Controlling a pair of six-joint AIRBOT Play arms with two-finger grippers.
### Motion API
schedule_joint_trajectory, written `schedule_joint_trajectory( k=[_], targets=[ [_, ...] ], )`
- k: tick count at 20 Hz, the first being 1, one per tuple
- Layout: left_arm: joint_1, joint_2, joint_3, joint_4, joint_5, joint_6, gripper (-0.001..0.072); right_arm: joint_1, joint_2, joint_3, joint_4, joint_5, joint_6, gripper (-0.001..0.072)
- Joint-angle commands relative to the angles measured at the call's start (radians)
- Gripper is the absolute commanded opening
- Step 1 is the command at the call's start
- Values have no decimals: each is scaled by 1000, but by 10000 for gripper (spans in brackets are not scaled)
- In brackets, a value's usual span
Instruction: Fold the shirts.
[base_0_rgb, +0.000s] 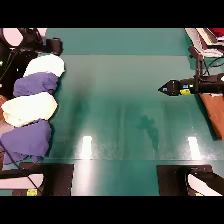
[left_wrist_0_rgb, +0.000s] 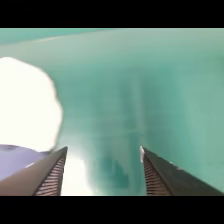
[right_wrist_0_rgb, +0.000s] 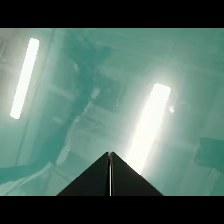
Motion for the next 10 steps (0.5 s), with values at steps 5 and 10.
schedule_joint_trajectory(
  k=[5,10],
  targets=[
    [191,-335,100,14,96,-13,550,1,1,1,0,-15,0,17],
    [192,-449,152,-5,118,-5,550,1,1,1,0,-19,0,16]
  ],
)
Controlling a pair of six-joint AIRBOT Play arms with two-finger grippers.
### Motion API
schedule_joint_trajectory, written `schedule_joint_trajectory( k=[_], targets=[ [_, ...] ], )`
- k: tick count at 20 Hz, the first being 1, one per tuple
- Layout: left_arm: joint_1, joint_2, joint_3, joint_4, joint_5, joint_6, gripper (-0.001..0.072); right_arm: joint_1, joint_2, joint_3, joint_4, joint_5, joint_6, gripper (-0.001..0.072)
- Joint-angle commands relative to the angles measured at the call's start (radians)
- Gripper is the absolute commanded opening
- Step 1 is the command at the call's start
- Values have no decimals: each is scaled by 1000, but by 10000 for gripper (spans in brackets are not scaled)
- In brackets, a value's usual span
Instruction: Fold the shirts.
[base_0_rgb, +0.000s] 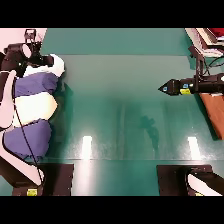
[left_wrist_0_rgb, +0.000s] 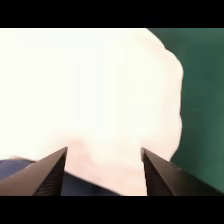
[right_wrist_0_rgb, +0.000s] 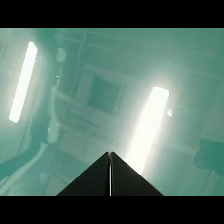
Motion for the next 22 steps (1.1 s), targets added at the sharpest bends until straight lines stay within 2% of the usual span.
schedule_joint_trajectory(
  k=[1,5,6,8,9,11,14,17,18,22],
  targets=[
    [12,-84,25,-12,10,4,550,1,1,1,0,-5,0,16],
    [12,-110,25,-11,21,3,547,1,1,1,0,-5,0,16],
    [12,-110,25,-12,40,3,522,1,1,1,0,-5,0,16],
    [12,-109,25,-12,80,3,59,1,1,1,0,-4,0,17],
    [12,-109,27,-14,89,3,29,1,1,1,0,-3,0,16],
    [12,-108,81,-46,51,2,28,1,1,1,0,-7,0,17],
    [8,-92,278,-103,-12,2,27,-23,1,15,32,-26,1,16],
    [-25,79,297,-113,82,14,26,-58,1,103,60,-22,1,16],
    [-45,152,297,-112,88,50,26,-69,1,145,60,-30,1,16],
    [-163,441,296,-108,33,135,25,-136,1,344,59,-21,1,17]
  ],
)
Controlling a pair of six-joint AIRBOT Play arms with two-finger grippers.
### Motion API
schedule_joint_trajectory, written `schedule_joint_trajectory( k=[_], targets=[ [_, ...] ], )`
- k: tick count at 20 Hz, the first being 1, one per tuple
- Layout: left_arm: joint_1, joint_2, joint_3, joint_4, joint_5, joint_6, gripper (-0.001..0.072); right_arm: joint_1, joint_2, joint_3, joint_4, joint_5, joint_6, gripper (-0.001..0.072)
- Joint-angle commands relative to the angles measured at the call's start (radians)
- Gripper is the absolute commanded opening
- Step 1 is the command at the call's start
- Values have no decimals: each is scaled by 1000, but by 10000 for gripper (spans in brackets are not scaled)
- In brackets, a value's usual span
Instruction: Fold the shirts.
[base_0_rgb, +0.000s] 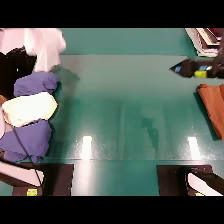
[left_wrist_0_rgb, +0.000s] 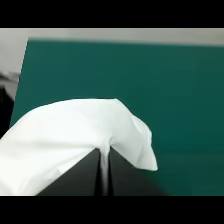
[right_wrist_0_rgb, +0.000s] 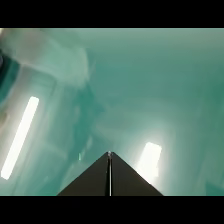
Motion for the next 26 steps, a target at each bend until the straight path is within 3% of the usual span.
schedule_joint_trajectory(
  k=[1,5,10,15,16,17,18,22,26],
  targets=[
    [-103,237,10,2,-42,87,25,-55,1,157,6,5,0,17],
    [-267,411,-14,10,-156,81,25,-119,1,291,7,68,0,17],
    [-554,441,-280,62,-374,-80,24,-132,1,373,6,214,-1,17],
    [-798,439,-725,-10,-227,-225,29,-132,1,376,5,298,-1,17],
    [-816,439,-793,-55,-203,-234,74,-132,1,375,5,306,-1,16],
    [-826,439,-853,-105,-183,-241,384,-132,1,375,4,312,-1,17],
    [-826,439,-892,-129,-173,-253,596,-132,1,375,4,315,-1,16],
    [-733,451,-874,31,-213,-249,609,-132,1,375,4,321,-1,16],
    [-439,438,-843,-5,-264,-243,608,-132,0,375,4,322,-1,17]
  ],
)
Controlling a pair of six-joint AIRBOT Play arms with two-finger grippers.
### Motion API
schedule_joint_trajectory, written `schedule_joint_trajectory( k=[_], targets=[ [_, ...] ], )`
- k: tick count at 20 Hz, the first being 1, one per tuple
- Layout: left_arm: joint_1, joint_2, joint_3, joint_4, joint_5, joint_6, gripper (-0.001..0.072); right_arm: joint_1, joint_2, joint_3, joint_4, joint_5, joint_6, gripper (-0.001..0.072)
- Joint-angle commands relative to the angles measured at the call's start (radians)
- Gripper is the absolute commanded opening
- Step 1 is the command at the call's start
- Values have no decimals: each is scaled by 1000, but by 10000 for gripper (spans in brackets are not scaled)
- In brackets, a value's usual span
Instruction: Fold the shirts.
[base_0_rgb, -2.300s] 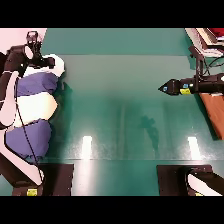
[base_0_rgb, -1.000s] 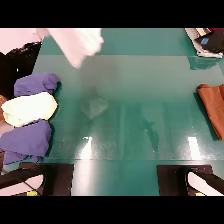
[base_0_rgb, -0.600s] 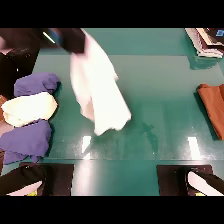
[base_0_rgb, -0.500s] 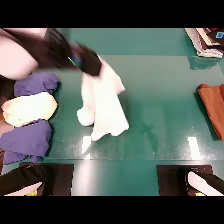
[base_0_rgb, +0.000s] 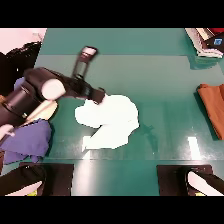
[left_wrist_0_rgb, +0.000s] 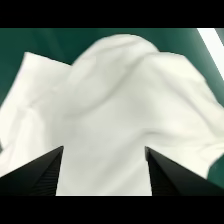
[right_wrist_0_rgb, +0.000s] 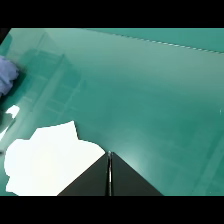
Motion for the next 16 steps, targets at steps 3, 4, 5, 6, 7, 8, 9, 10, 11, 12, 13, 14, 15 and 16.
schedule_joint_trajectory(
  k=[3,4,5,6,7,8,9,10,11,12,13,14,15,16],
  targets=[
    [334,-68,-58,-159,-122,151,608,0,0,1,0,2,0,16],
    [373,-87,-89,-175,-131,155,608,0,0,1,-1,2,0,16],
    [404,-110,-129,-177,-131,157,608,0,0,1,0,2,0,16],
    [423,-131,-166,-180,-131,174,608,0,0,1,0,2,0,17],
    [436,-152,-200,-193,-127,202,608,0,0,1,-1,2,0,16],
    [440,-171,-227,-211,-110,230,608,0,0,1,-1,2,0,17],
    [440,-190,-248,-227,-86,252,608,0,0,0,-1,3,0,16],
    [440,-210,-258,-253,-62,256,608,0,0,0,-1,4,0,16],
    [440,-234,-258,-281,-40,256,608,0,0,0,-1,4,0,17],
    [440,-254,-258,-317,-22,257,608,0,0,0,0,5,0,16],
    [440,-276,-258,-362,-5,259,608,0,0,0,0,7,0,17],
    [439,-297,-258,-410,7,280,608,0,0,0,0,8,0,16],
    [439,-315,-258,-454,11,298,608,0,0,0,-1,10,0,16],
    [440,-323,-258,-480,18,309,607,0,0,0,-1,17,0,17]
  ],
)
